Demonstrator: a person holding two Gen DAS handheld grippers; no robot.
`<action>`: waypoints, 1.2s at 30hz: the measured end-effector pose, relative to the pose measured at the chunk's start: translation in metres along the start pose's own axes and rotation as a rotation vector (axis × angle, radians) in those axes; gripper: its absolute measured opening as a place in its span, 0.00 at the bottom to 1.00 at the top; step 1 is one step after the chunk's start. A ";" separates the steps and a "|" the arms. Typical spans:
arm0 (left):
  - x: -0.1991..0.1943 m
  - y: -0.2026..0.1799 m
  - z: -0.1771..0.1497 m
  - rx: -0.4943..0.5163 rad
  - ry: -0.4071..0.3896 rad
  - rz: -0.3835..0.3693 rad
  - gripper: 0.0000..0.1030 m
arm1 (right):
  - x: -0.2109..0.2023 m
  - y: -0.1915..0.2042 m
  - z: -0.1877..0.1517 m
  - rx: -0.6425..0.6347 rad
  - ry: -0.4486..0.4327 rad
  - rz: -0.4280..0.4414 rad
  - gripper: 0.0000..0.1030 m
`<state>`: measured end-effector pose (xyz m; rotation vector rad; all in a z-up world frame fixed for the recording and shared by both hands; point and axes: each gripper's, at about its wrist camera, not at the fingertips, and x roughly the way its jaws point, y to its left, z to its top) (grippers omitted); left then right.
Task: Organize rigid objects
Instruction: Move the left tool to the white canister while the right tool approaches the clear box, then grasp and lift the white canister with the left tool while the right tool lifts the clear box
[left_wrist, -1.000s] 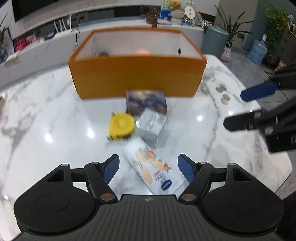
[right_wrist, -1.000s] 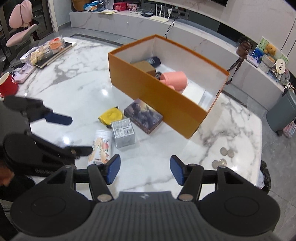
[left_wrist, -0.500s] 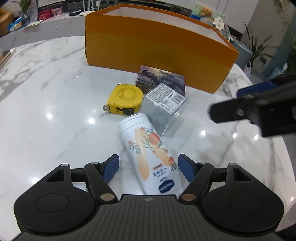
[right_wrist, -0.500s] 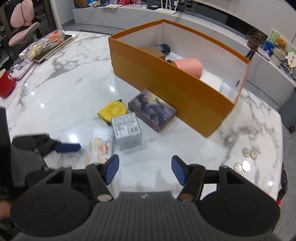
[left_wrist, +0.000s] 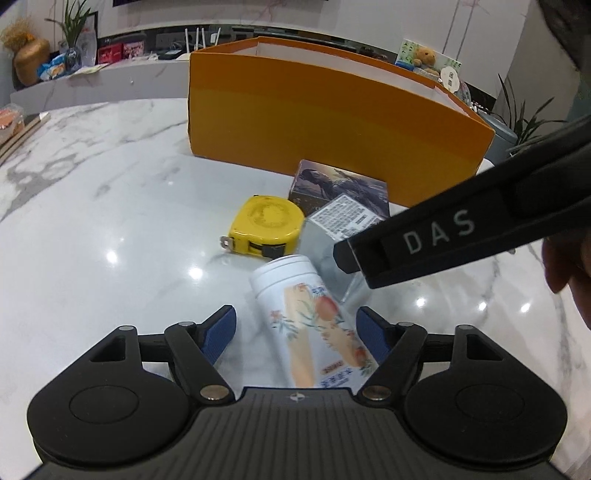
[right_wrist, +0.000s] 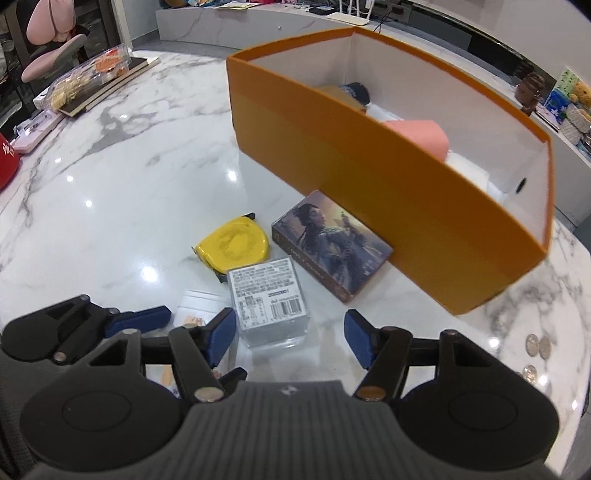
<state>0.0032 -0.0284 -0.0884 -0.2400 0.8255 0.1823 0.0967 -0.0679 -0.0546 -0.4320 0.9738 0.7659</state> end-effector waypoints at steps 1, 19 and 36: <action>-0.001 0.001 -0.001 0.009 -0.001 -0.006 0.81 | 0.003 0.000 0.000 -0.005 0.004 0.001 0.61; 0.001 0.031 0.004 0.140 -0.012 -0.012 0.60 | 0.011 -0.015 -0.011 0.016 -0.003 0.033 0.46; 0.015 0.024 0.009 0.199 -0.058 0.015 0.63 | 0.032 -0.015 -0.013 0.065 -0.083 0.032 0.46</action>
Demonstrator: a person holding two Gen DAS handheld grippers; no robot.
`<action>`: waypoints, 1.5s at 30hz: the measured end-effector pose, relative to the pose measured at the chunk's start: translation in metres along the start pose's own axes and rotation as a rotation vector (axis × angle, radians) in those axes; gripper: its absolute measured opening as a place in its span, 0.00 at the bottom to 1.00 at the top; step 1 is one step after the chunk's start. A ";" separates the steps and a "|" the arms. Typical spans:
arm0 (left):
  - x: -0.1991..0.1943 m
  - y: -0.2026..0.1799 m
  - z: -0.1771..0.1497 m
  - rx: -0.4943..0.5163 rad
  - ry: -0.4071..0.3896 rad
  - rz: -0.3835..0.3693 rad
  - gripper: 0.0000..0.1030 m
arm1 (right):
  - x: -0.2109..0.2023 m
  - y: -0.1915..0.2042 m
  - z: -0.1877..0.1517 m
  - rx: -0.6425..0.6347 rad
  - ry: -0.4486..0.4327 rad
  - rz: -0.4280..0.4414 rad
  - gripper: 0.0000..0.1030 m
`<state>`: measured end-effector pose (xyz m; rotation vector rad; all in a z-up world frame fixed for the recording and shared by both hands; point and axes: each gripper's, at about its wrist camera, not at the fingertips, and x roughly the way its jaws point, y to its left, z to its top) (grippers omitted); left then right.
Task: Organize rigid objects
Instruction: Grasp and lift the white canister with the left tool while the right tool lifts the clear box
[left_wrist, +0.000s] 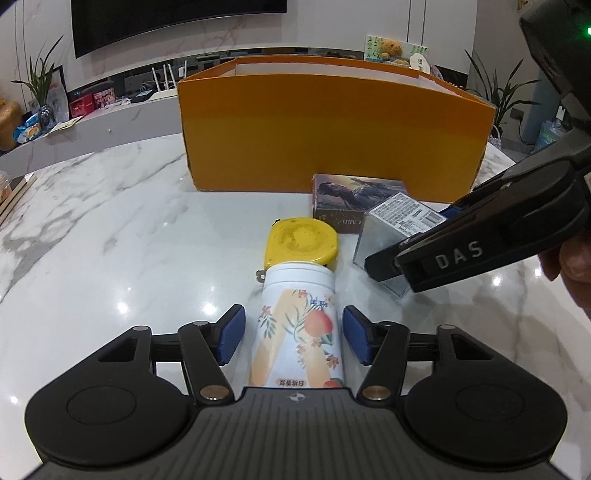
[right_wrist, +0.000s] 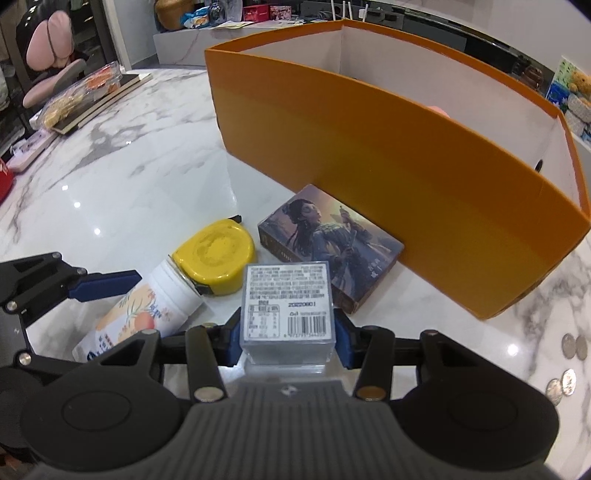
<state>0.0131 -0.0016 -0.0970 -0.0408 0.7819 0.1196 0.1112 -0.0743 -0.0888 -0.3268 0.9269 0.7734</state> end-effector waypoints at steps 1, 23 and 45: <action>0.000 0.000 0.000 0.000 -0.003 0.001 0.60 | 0.000 0.000 0.000 -0.001 -0.001 -0.001 0.46; -0.039 -0.004 0.014 0.024 -0.012 -0.007 0.49 | -0.045 0.001 -0.012 -0.007 -0.007 -0.061 0.45; -0.152 -0.009 0.094 0.115 -0.004 -0.117 0.49 | -0.213 -0.020 -0.013 -0.020 -0.077 -0.137 0.45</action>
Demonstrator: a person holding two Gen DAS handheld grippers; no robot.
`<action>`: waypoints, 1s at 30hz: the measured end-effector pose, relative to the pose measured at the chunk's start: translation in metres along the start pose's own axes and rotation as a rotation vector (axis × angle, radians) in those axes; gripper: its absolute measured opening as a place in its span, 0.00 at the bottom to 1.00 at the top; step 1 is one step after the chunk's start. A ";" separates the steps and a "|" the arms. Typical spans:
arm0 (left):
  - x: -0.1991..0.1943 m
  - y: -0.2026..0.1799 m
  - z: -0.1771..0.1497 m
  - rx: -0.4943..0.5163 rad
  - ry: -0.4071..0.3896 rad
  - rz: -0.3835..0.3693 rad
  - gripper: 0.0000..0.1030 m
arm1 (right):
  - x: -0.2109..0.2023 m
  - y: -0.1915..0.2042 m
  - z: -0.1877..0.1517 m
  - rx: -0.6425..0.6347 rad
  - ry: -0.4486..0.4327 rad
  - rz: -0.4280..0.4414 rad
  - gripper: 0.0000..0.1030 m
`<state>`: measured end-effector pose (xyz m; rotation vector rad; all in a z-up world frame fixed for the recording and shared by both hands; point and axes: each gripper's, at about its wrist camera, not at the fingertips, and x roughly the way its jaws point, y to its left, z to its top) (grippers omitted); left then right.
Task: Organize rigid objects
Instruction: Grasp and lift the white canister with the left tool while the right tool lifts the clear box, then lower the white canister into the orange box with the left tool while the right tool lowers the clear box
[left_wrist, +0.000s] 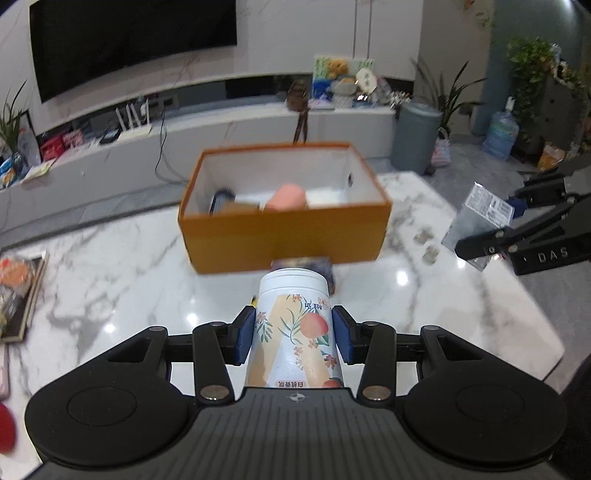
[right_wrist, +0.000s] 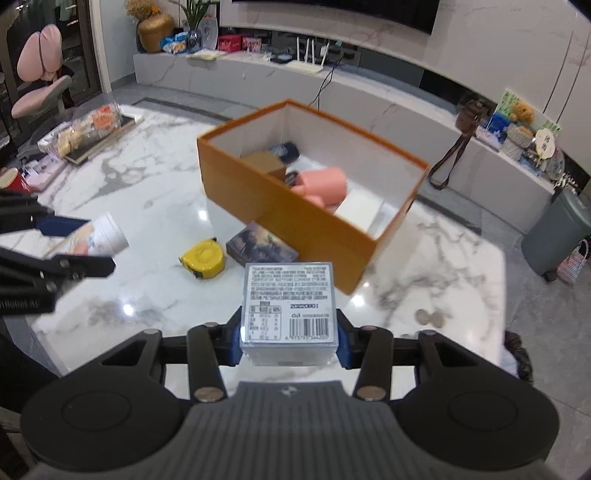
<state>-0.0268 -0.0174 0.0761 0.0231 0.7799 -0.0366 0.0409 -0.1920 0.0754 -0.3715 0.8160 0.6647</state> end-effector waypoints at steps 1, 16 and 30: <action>-0.006 0.001 0.006 0.000 -0.014 -0.007 0.49 | -0.010 -0.003 0.001 0.003 -0.010 0.003 0.45; -0.028 -0.002 0.091 0.125 -0.149 -0.023 0.49 | -0.087 -0.036 0.051 -0.064 -0.145 -0.028 0.45; 0.017 0.009 0.144 0.143 -0.150 -0.071 0.49 | -0.069 -0.065 0.131 -0.056 -0.210 -0.034 0.45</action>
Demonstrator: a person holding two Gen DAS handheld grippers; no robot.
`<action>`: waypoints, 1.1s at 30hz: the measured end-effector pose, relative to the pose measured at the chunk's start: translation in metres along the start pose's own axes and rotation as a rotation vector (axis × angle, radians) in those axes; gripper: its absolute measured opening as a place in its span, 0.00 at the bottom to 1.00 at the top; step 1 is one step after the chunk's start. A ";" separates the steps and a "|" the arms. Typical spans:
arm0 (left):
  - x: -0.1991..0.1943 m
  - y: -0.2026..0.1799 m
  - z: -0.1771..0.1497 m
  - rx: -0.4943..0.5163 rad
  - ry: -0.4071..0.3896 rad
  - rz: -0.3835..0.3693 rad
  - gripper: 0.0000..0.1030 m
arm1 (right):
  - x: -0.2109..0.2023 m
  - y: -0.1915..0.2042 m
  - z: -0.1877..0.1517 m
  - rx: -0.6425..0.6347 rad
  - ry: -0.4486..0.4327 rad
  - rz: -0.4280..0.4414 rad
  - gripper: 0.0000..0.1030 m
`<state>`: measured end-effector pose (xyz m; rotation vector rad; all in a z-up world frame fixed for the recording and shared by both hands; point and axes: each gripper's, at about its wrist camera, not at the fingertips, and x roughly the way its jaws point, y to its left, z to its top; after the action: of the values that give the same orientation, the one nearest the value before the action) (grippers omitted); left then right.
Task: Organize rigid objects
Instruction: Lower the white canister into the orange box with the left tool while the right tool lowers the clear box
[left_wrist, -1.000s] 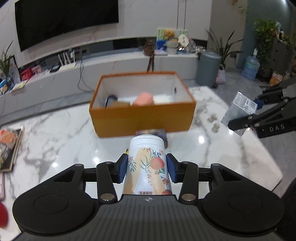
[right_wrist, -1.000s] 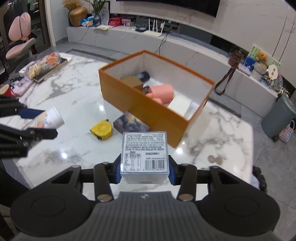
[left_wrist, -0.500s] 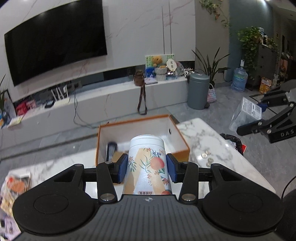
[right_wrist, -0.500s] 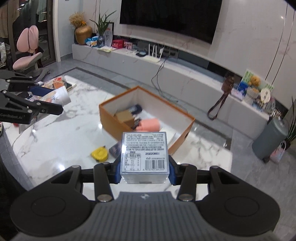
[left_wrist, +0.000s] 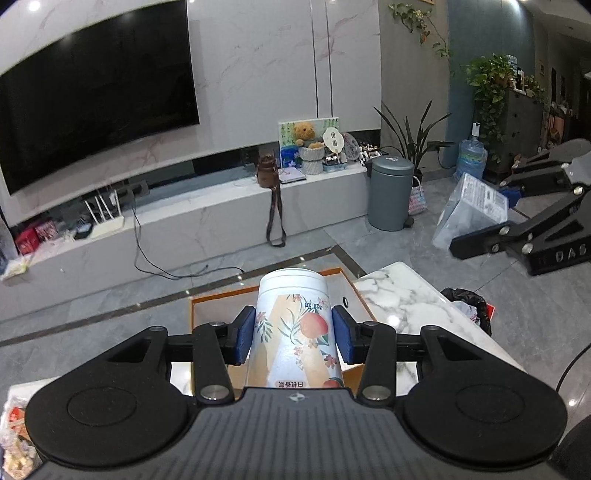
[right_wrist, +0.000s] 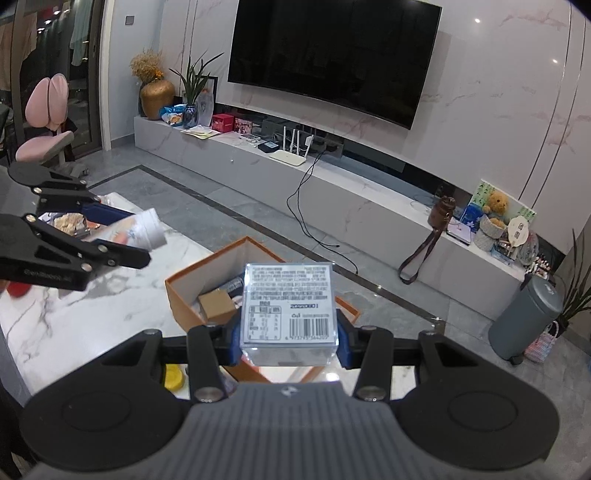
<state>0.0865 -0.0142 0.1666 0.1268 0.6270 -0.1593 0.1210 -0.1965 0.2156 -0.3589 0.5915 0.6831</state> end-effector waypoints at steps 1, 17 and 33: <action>0.006 0.003 0.001 -0.007 0.009 -0.008 0.49 | 0.007 -0.001 0.002 0.003 0.005 0.003 0.45; 0.121 0.047 -0.013 -0.077 0.206 -0.034 0.49 | 0.142 -0.017 0.006 0.104 0.139 0.010 0.45; 0.207 0.063 -0.021 -0.071 0.352 -0.006 0.49 | 0.244 -0.010 -0.009 0.112 0.279 0.012 0.45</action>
<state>0.2515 0.0280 0.0319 0.0843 0.9828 -0.1206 0.2764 -0.0902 0.0592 -0.3488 0.8942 0.6120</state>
